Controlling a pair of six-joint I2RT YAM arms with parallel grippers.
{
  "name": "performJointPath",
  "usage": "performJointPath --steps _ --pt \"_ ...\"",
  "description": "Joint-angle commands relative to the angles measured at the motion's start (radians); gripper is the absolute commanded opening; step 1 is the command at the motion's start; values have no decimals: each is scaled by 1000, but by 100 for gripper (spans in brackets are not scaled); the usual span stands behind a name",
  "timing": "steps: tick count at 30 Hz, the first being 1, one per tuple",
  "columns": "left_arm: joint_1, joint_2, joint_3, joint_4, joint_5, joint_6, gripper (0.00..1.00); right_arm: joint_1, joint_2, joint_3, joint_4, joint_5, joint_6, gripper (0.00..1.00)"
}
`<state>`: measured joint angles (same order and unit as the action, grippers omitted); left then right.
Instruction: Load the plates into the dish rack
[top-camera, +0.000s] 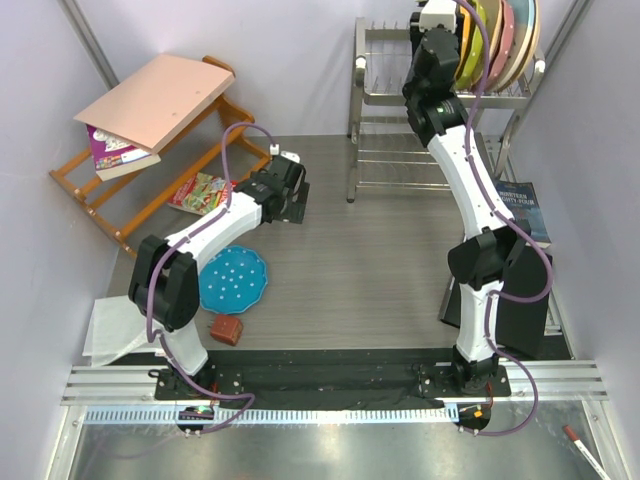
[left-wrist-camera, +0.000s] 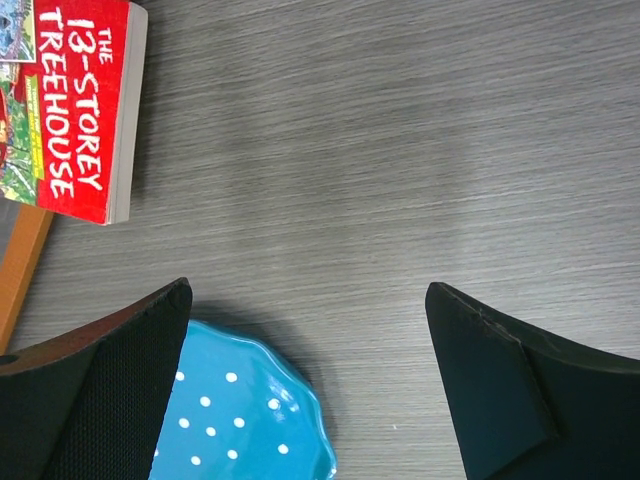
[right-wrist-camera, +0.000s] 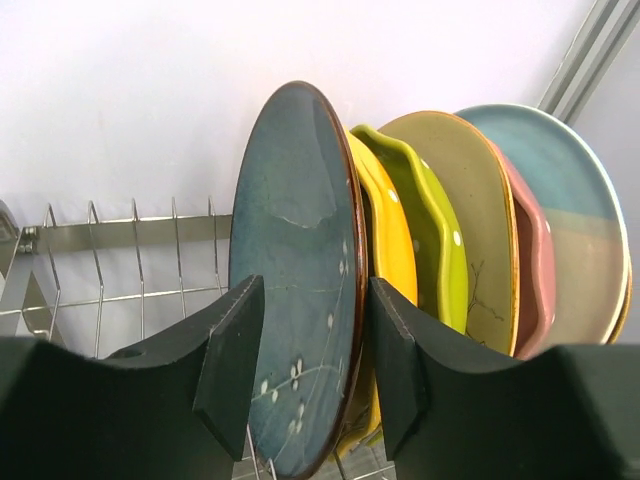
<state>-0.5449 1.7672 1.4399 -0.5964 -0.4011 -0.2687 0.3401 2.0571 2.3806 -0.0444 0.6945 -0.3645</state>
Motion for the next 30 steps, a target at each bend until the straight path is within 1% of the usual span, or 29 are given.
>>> performJointPath --steps 1,3,7,10,11,12,13,15,16,18,19,20,22,23,24,25,28,29,30 --pt "-4 2 42 -2 -33 45 100 17 -77 35 77 -18 -1 52" --pt "-4 -2 34 -6 -42 63 100 30 -92 32 75 -15 -7 54" --pt "-4 -31 2 -16 -79 158 100 65 -143 17 77 -21 -40 56" --pt "-4 -86 -65 -16 -77 206 99 109 -208 -21 77 -6 -74 57" --pt "-4 -107 -87 -16 -76 220 99 117 -227 -44 74 -6 -100 59" --pt "-4 -126 -122 -11 -70 229 96 138 -274 -67 74 -4 -112 60" --pt "-4 -168 -178 -5 -47 233 88 146 -296 -116 72 -1 -119 61" --pt "-3 -208 -238 -5 -4 241 70 158 -345 -168 69 8 -116 64" --pt "-3 -230 -286 -2 31 241 52 166 -398 -226 66 13 -108 64" --pt "-3 -255 -315 -16 60 229 33 172 -448 -291 63 13 -78 65" --pt "-3 -252 -322 -55 76 224 24 174 -504 -360 57 11 -55 66" --pt "-3 -215 -317 -87 125 224 23 175 -529 -394 51 7 -35 66" --pt "-4 -167 -303 -169 166 226 23 181 -612 -498 -4 -4 47 66" --pt "-3 -132 -300 -178 185 229 20 183 -641 -533 -20 -16 68 66" --pt "-3 -123 -302 -181 186 229 5 185 -666 -604 -52 -26 93 66" --pt "-3 -112 -303 -175 186 229 0 185 -687 -638 -67 -35 136 66" --pt "-3 -66 -299 -174 174 214 0 186 -771 -751 -141 -93 206 66" --pt "-3 -55 -299 -171 168 207 0 185 -808 -780 -159 -161 210 66" --pt "-1 -31 -296 -172 145 200 0 185 -830 -831 -202 -212 208 69"
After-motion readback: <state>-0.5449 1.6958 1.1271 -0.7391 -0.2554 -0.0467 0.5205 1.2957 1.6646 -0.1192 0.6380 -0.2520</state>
